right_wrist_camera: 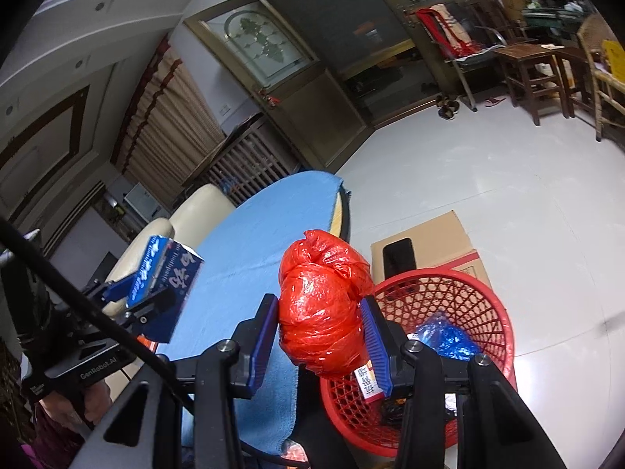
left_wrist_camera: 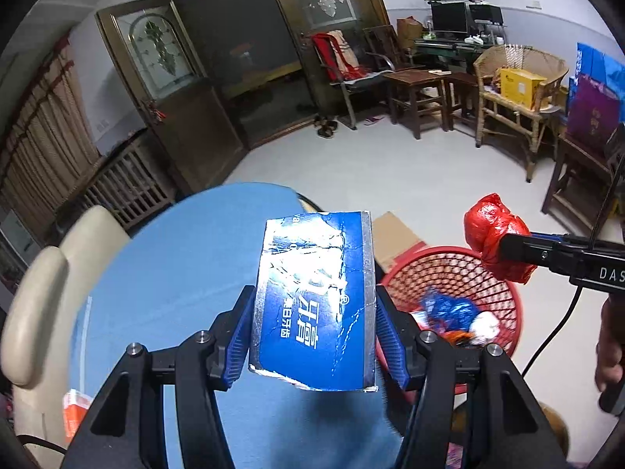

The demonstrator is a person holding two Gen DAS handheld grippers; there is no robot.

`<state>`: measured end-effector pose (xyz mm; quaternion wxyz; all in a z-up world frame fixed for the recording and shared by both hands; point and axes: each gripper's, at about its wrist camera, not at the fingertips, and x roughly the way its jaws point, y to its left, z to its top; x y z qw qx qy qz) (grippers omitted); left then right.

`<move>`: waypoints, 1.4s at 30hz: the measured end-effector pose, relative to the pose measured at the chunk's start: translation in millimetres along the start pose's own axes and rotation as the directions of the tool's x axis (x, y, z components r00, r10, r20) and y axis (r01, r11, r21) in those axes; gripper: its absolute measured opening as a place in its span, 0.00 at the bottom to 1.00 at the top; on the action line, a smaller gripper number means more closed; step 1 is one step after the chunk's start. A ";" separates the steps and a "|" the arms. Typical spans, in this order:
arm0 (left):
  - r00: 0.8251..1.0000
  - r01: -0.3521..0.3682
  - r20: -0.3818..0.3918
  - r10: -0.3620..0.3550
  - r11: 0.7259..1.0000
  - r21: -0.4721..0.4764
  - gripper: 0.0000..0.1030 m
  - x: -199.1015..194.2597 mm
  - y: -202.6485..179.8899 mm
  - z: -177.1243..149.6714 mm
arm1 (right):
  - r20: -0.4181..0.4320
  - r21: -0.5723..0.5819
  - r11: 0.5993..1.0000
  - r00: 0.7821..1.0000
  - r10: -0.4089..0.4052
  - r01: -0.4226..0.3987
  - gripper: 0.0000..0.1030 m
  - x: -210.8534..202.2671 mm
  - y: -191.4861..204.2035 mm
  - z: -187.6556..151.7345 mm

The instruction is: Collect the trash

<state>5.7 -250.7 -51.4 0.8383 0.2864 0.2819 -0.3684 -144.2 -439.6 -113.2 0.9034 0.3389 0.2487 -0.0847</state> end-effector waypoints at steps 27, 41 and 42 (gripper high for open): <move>0.938 0.261 -0.209 -0.276 0.960 -0.097 0.61 81.0 -64.8 -3.8 | -0.101 0.240 0.965 0.992 -0.078 0.101 0.58 17.1 -85.7 -15.3; 0.999 -0.018 -0.038 0.012 0.989 -0.145 0.70 0.6 17.2 -11.7 | -0.099 0.108 0.994 0.995 -0.025 0.036 0.58 25.4 -18.3 -6.8; 0.999 -0.044 -0.026 0.040 0.986 -0.162 0.70 -8.1 27.9 -14.9 | -0.100 0.094 0.995 0.995 -0.018 0.028 0.58 26.9 -10.0 -6.1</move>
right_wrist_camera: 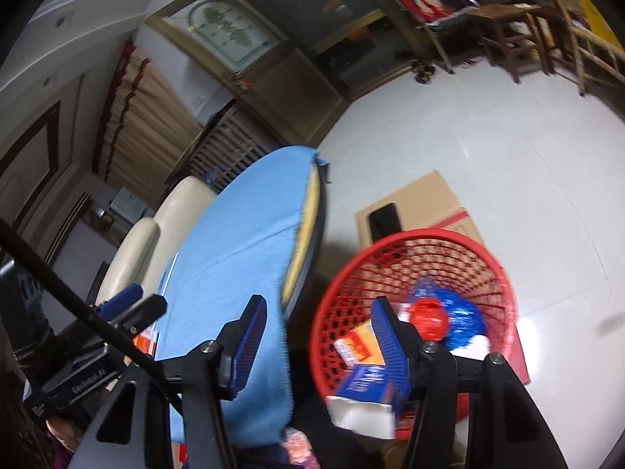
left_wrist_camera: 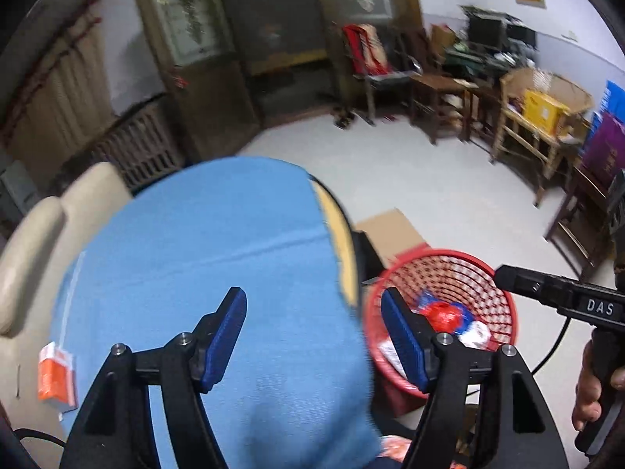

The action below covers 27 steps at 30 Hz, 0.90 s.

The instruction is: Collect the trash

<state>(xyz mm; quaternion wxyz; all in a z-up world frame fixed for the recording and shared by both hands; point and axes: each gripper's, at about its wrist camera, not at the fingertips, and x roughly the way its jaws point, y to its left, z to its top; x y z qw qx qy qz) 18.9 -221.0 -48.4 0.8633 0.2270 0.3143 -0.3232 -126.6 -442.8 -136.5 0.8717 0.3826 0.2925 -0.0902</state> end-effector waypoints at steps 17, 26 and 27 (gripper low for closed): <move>0.936 -0.293 0.111 0.333 0.914 -0.280 0.85 -90.2 150.5 -44.1 | 0.035 -0.352 0.934 0.997 0.067 -0.051 0.62 13.3 188.6 -17.6; 0.883 -0.396 0.098 0.459 0.840 -0.372 0.91 -121.9 198.1 -78.9 | 0.081 -0.497 0.868 0.995 0.055 -0.007 0.63 18.0 274.0 -55.7; 0.879 -0.402 0.096 0.467 0.834 -0.379 0.91 -123.1 201.5 -81.5 | 0.084 -0.505 0.863 0.995 0.055 -0.005 0.63 18.5 279.3 -59.2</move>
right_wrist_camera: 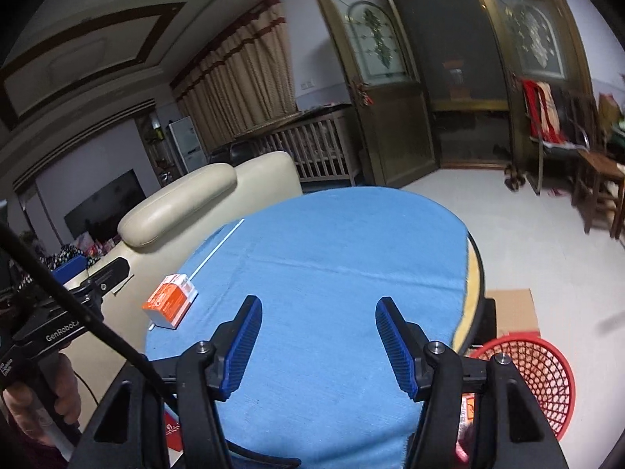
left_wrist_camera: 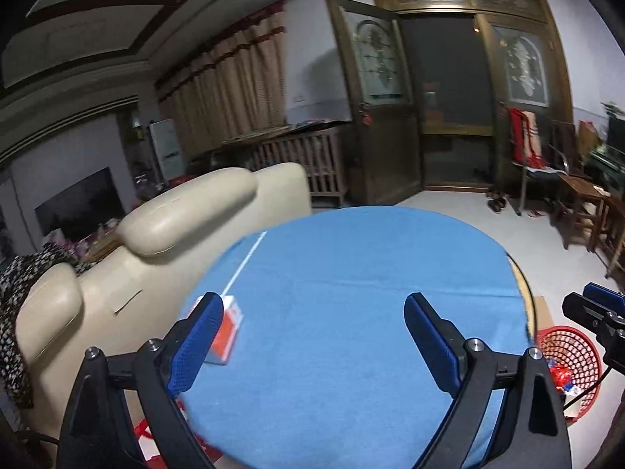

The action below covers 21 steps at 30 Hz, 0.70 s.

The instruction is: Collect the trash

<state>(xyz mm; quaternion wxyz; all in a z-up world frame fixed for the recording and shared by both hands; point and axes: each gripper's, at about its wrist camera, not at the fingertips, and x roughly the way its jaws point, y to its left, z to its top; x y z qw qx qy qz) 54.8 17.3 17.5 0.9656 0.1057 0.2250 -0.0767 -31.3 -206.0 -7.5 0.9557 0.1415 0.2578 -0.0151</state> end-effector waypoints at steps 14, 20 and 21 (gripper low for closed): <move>0.997 -0.072 0.001 0.072 0.996 -0.044 0.91 -5.5 50.7 -16.3 | -0.015 -0.071 0.997 0.999 0.040 -0.041 0.63 9.9 54.3 -6.3; 0.996 -0.088 -0.004 0.088 0.995 -0.049 0.91 -6.7 60.4 -22.1 | -0.024 -0.078 0.996 0.998 0.051 -0.052 0.63 14.5 62.3 -6.3; 0.996 -0.091 -0.004 0.091 0.995 -0.050 0.91 -6.5 60.4 -22.0 | -0.025 -0.079 0.995 0.998 0.052 -0.053 0.63 15.1 63.8 -6.2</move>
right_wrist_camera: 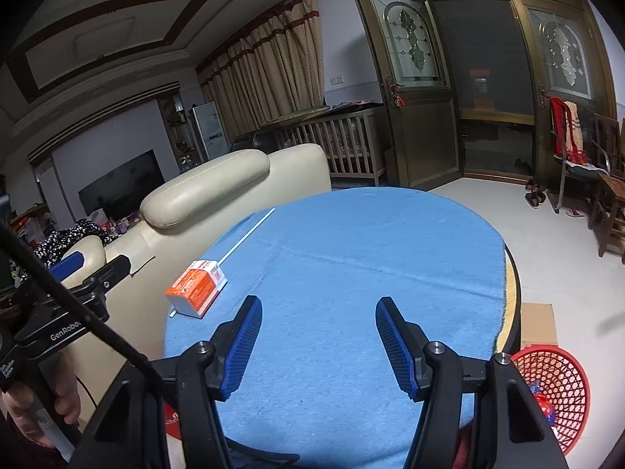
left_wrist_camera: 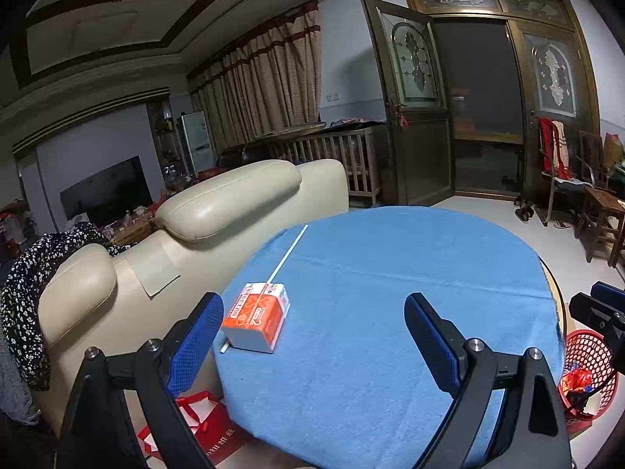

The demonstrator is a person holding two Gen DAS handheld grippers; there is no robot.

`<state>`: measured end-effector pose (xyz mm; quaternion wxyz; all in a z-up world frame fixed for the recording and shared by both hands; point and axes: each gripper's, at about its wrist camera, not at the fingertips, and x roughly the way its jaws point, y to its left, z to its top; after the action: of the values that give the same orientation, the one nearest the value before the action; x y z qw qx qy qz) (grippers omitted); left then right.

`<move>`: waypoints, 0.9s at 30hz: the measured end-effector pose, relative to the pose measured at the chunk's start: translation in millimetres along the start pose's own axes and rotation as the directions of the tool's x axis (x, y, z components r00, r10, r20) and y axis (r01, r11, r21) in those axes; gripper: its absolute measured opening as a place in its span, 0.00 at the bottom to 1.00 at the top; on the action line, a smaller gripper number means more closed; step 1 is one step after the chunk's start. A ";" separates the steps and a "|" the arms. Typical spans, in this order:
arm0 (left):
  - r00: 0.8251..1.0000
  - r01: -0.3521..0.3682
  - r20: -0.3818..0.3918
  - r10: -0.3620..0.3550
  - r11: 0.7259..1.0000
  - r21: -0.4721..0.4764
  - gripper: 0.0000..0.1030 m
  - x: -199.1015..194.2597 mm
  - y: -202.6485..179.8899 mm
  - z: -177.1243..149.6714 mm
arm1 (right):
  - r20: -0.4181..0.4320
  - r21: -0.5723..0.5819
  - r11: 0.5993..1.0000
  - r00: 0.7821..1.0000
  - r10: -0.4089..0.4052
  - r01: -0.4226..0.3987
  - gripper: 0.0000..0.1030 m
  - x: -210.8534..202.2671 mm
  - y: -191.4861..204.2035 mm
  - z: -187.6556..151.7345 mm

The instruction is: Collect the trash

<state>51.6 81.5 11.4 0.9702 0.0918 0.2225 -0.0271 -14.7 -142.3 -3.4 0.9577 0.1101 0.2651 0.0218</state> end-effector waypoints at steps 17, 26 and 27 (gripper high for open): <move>1.000 -0.016 -0.010 0.016 1.000 -0.008 0.91 2.3 8.1 -3.5 | -0.008 -0.013 1.000 1.000 0.013 -0.013 0.63 4.3 5.3 0.0; 1.000 -0.016 -0.013 0.016 1.000 -0.003 0.91 2.3 9.0 -5.1 | -0.011 -0.018 1.000 1.000 0.017 -0.017 0.63 5.4 8.1 -1.1; 1.000 -0.016 -0.014 0.016 1.000 -0.003 0.91 2.2 9.1 -5.3 | -0.011 -0.017 1.000 1.000 0.018 -0.018 0.63 5.3 8.2 -1.0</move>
<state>52.2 91.4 7.3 0.9691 0.0921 0.2283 -0.0182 -10.5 -133.7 -5.1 0.9569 0.1042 0.2691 0.0335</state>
